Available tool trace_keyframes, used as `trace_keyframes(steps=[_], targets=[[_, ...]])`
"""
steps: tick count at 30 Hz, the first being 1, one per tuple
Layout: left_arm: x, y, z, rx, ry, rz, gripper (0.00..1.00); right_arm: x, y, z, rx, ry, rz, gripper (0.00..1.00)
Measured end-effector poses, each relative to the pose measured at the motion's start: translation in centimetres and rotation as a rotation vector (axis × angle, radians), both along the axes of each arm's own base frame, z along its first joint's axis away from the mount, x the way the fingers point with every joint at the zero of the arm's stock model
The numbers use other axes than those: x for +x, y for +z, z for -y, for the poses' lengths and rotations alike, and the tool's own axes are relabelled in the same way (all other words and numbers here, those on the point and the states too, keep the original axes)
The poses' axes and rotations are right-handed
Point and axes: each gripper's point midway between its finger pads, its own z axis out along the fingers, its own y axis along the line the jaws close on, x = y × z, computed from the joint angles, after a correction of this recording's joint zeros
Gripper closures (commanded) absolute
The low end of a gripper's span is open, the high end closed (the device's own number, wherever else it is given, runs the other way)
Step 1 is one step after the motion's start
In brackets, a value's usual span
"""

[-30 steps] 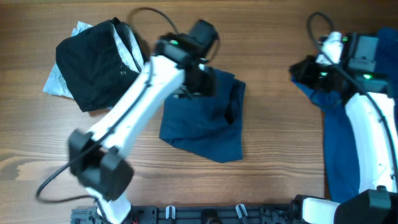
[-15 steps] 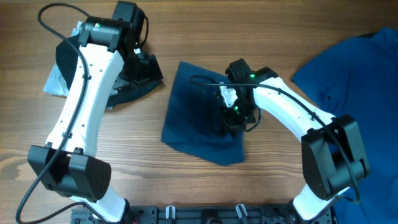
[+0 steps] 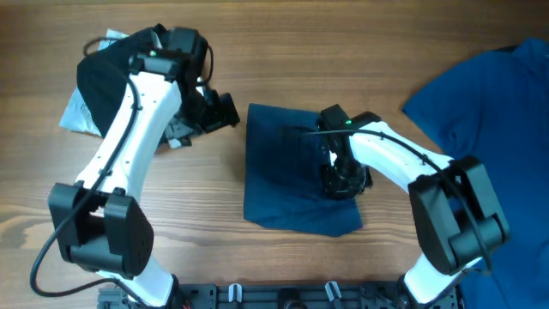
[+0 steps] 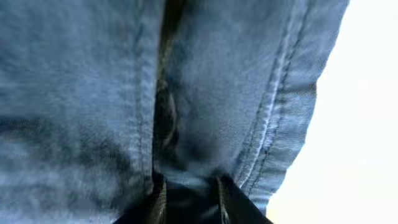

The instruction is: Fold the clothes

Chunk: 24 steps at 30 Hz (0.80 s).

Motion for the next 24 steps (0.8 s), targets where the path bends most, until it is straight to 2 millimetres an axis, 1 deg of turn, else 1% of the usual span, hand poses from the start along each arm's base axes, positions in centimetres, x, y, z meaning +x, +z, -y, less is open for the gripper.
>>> trace_keyframes(steps=[1,3,6,8,10,11,12,13,15,16,17,18,21,22,24], targets=[[-0.2,-0.8,0.5,-0.031,-0.001,-0.008,0.00,0.0,0.0,0.0,-0.001,-0.006,0.000,0.60],[-0.6,-3.5,2.2,-0.135,-0.006,-0.022,0.00,-0.1,0.0,0.0,-0.001,-0.010,-0.002,0.60],[-1.0,-6.2,3.9,-0.217,-0.024,-0.005,0.00,-0.1,0.0,0.0,-0.002,-0.010,-0.003,0.60],[-2.2,-8.2,4.9,-0.246,-0.033,-0.021,0.00,-0.1,0.0,0.0,-0.002,-0.010,-0.003,0.60],[-2.6,-9.6,5.6,-0.272,-0.041,-0.005,0.01,-0.1,0.0,0.0,-0.002,-0.010,-0.003,0.60],[-2.7,-10.4,6.3,-0.303,-0.051,0.018,0.04,-0.1,0.0,0.0,-0.002,-0.010,-0.003,0.60],[-2.7,-10.8,6.8,-0.329,-0.059,0.033,0.10,-0.1,0.0,0.0,-0.002,-0.010,-0.003,0.60],[-2.3,-10.6,8.0,-0.391,-0.081,0.080,0.18,-0.1,0.0,0.0,-0.003,-0.010,-0.003,0.60],[-2.2,-10.5,9.9,-0.463,-0.147,0.134,0.48,-0.1,0.0,0.1,-0.006,-0.009,-0.003,0.60],[-2.6,-10.5,10.7,-0.481,-0.175,0.142,0.58,-0.1,0.0,0.1,-0.006,-0.008,-0.003,0.61],[-3.0,-10.6,11.3,-0.491,-0.210,0.147,0.84,-0.1,0.0,0.1,-0.009,-0.008,-0.003,0.63],[-3.4,-10.6,12.0,-0.500,-0.255,0.161,0.96,-0.1,0.0,0.2,-0.013,-0.007,-0.003,0.71],[-3.5,-10.3,13.2,-0.520,-0.320,0.195,0.96,-0.1,-0.1,0.4,-0.024,-0.009,-0.004,0.80],[-3.6,-10.2,13.3,-0.527,-0.327,0.198,0.96,-0.2,-0.1,0.5,-0.024,-0.014,-0.005,0.80],[-3.9,-10.1,13.2,-0.548,-0.320,0.173,0.96,-0.2,-0.1,0.3,-0.017,-0.036,-0.008,0.77]])
